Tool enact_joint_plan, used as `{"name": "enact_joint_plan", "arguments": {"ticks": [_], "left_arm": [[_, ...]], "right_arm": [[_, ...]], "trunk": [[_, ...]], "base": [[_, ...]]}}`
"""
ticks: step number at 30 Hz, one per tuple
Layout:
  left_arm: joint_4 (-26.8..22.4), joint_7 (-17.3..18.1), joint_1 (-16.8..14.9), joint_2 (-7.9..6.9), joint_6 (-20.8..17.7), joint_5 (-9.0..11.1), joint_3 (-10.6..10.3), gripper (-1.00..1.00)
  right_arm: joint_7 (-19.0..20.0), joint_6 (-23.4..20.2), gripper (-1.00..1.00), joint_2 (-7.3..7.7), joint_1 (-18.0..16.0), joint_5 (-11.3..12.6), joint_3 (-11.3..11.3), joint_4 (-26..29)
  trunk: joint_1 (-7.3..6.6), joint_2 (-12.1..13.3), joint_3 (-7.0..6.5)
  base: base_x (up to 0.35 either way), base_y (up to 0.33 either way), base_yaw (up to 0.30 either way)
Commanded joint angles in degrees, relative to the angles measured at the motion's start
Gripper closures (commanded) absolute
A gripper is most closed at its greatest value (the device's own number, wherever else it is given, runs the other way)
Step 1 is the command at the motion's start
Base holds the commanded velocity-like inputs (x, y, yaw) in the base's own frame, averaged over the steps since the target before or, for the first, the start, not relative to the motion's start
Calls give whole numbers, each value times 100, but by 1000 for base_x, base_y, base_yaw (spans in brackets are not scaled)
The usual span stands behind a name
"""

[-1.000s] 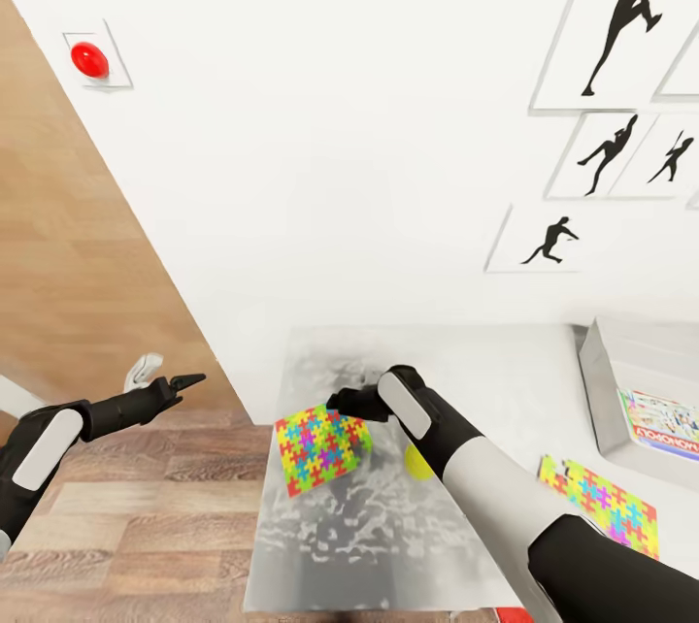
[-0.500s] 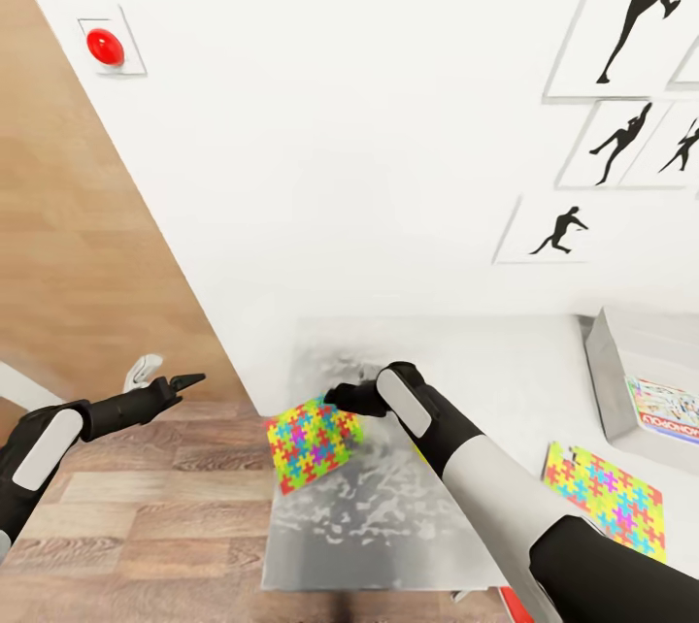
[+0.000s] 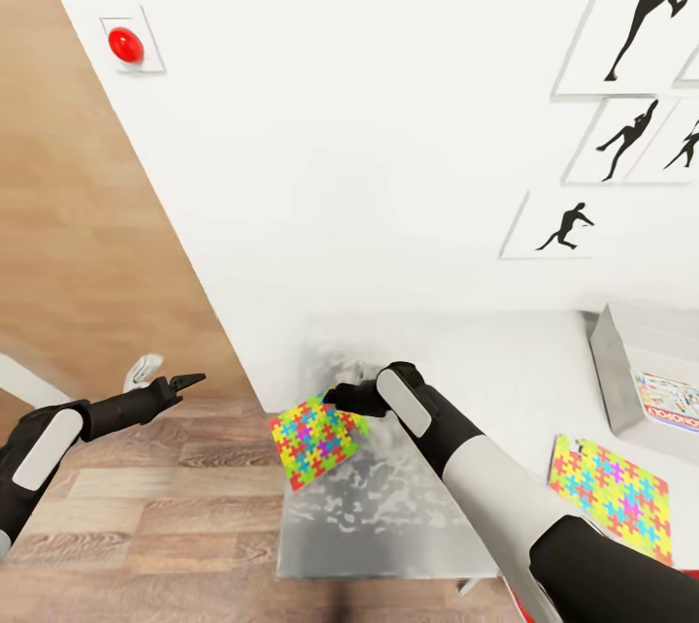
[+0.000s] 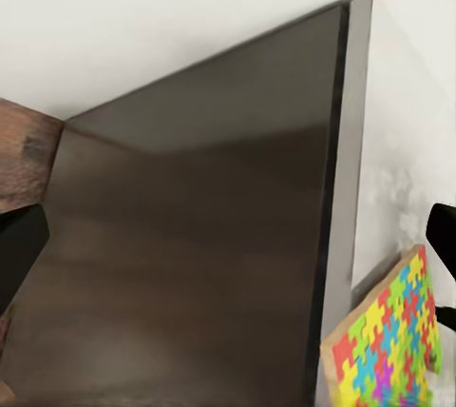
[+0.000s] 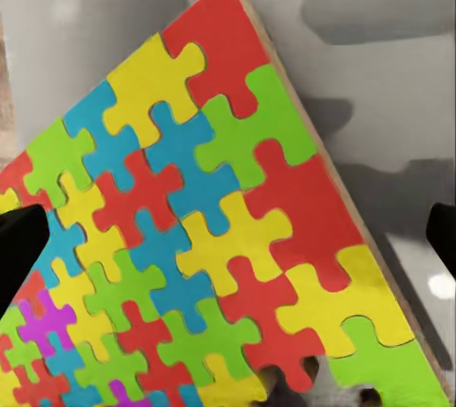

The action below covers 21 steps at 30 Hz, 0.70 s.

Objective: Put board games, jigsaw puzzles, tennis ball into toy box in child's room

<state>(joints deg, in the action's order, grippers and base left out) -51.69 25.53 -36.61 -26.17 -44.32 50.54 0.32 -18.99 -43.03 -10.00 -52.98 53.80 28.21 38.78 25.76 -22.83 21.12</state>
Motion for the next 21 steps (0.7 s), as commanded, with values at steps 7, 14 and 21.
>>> {"name": "enact_joint_plan", "arguments": {"ticks": [7,14,21], "left_arm": [[0,5,-4,-2,-33,17,3,-100],[0,5,-4,-2,-33,17,3,-100],[-1,5,-4,-2,-33,17,3,-100]], "right_arm": [[-61,-5,-100,0,-2,86,10,-340],[-60,-4,-100,0,-2,86,16,-342],[-60,-4,-100,0,-2,86,15,-343]], "trunk": [[2,-9,11],[2,-9,11],[2,-9,11]], "base": [[-83,55,0],[-95,76,0],[-7,45,0]]}}
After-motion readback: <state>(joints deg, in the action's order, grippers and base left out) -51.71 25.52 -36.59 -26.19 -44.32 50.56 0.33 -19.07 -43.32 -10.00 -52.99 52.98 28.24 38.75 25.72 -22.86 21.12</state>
